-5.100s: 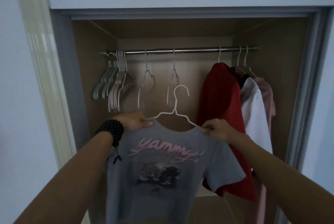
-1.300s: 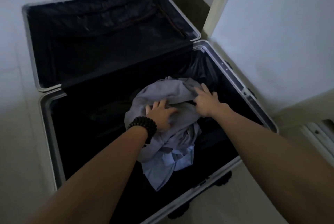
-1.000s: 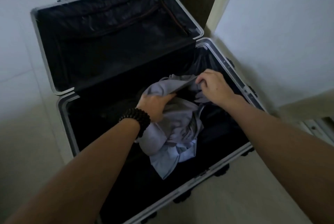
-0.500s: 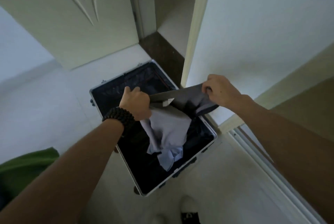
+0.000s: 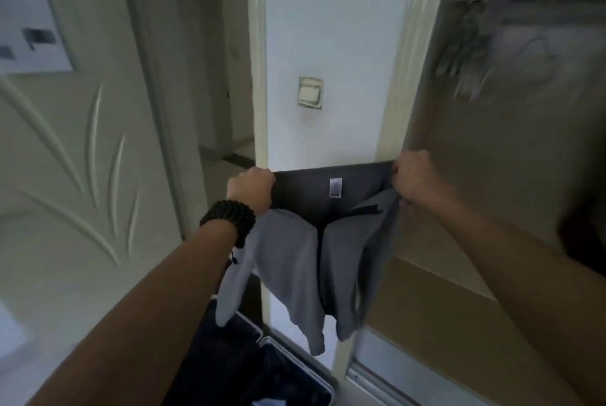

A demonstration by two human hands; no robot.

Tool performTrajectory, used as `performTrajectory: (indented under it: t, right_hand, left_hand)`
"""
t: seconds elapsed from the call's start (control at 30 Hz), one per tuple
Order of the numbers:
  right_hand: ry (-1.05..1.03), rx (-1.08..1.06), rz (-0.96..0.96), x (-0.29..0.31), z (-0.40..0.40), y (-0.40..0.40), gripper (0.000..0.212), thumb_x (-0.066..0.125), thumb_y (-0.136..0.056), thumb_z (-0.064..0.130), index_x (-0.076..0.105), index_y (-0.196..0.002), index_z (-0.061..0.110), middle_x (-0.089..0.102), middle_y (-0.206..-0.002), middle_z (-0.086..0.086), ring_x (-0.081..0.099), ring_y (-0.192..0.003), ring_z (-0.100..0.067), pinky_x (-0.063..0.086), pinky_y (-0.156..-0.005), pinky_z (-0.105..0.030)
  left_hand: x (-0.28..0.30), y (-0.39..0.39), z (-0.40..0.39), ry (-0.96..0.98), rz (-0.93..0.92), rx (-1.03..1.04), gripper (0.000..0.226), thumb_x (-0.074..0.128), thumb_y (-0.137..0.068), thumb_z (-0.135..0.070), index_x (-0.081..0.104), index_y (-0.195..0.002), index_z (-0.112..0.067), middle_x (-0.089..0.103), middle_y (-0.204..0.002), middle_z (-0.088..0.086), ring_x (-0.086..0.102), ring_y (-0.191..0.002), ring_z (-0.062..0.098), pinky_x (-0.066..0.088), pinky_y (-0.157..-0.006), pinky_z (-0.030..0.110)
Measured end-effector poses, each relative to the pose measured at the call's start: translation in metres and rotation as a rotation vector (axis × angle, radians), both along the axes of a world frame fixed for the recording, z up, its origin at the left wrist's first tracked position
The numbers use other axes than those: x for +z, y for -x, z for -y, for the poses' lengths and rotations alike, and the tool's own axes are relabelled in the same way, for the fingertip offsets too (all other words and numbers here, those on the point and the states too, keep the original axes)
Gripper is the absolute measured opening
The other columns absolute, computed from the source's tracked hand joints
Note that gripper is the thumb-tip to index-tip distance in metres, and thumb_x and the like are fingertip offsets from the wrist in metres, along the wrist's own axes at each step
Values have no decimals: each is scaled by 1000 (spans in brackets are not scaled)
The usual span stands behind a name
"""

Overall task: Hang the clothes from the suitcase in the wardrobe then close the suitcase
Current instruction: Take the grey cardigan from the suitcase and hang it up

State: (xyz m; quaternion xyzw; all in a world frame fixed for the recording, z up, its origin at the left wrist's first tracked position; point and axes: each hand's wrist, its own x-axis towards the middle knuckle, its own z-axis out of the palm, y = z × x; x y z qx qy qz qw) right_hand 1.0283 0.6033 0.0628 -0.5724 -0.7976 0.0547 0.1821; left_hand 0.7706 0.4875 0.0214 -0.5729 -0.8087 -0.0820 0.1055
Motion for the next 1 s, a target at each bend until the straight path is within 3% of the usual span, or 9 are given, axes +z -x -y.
performTrajectory:
  t: [0.1, 0.27, 0.4, 0.53, 0.67, 0.73, 0.87, 0.93, 1.0]
  right_hand:
    - [-269, -110, 249, 51, 21, -70, 20, 52, -89, 5, 67, -102, 3, 64, -104, -21, 64, -97, -38, 51, -77, -39]
    - [-259, -236, 322, 70, 35, -161, 18, 48, -92, 3, 65, -96, -3, 65, -104, -23, 63, -98, -40, 51, -80, -43]
    - [-222, -242, 94, 77, 32, -225, 23, 53, -83, 1, 70, -98, -1, 68, -104, -23, 64, -96, -38, 54, -81, -38]
    - [-138, -205, -151, 76, 19, -280, 24, 55, -75, -2, 75, -89, -3, 73, -98, -20, 66, -95, -33, 53, -87, -40]
    - [-76, -234, -425, 69, -10, -330, 19, 57, -75, 6, 71, -77, -7, 73, -85, -20, 68, -80, -26, 56, -70, -36]
    - [11, -246, -571, 73, -26, -351, 20, 58, -75, 9, 67, -69, -7, 67, -73, -15, 63, -74, -25, 47, -62, -30]
    - [166, -183, -755, 76, -57, -375, 29, 49, -85, 0, 76, -81, 11, 63, -86, 3, 57, -89, -16, 48, -87, -28]
    - [219, -168, -779, 69, -77, -387, 27, 52, -86, 2, 77, -89, 10, 65, -96, 1, 59, -96, -19, 50, -94, -32]
    - [260, -164, -813, 61, -92, -391, 19, 58, -86, 5, 77, -92, 8, 69, -102, -10, 63, -99, -26, 53, -94, -39]
  left_hand:
    - [56, -34, -9, -129, 86, -92, 27, 51, -85, -6, 68, -103, -16, 64, -102, 9, 64, -86, 29, 54, -68, 37]
    - [105, -99, -22, -241, 482, -340, 44, 42, -76, 7, 78, -94, -12, 70, -106, 6, 62, -92, 21, 52, -79, 27]
    - [128, -166, -46, -266, 611, -450, 41, 44, -77, 8, 77, -96, -10, 69, -107, 3, 58, -104, 20, 44, -84, 23]
    - [129, -226, -77, -244, 763, -487, 45, 37, -79, 11, 76, -93, -5, 65, -104, 6, 56, -100, 20, 46, -84, 27]
    - [127, -278, -112, -204, 953, -496, 41, 38, -83, 8, 76, -84, -6, 68, -104, 12, 62, -95, 24, 54, -83, 32]
    - [131, -301, -133, -191, 1015, -492, 36, 43, -86, 5, 76, -81, -8, 69, -100, 12, 64, -95, 27, 55, -85, 34]
    - [143, -344, -174, -187, 1064, -532, 30, 45, -86, 3, 75, -85, 3, 68, -79, 11, 61, -78, 23, 50, -77, 32]
    - [144, -367, -200, -166, 1125, -523, 28, 44, -86, 3, 71, -88, 10, 66, -73, 10, 58, -69, 20, 49, -64, 25]
    - [145, -384, -219, -131, 1183, -494, 23, 48, -84, 1, 70, -76, 2, 66, -68, 7, 58, -64, 21, 48, -55, 23]
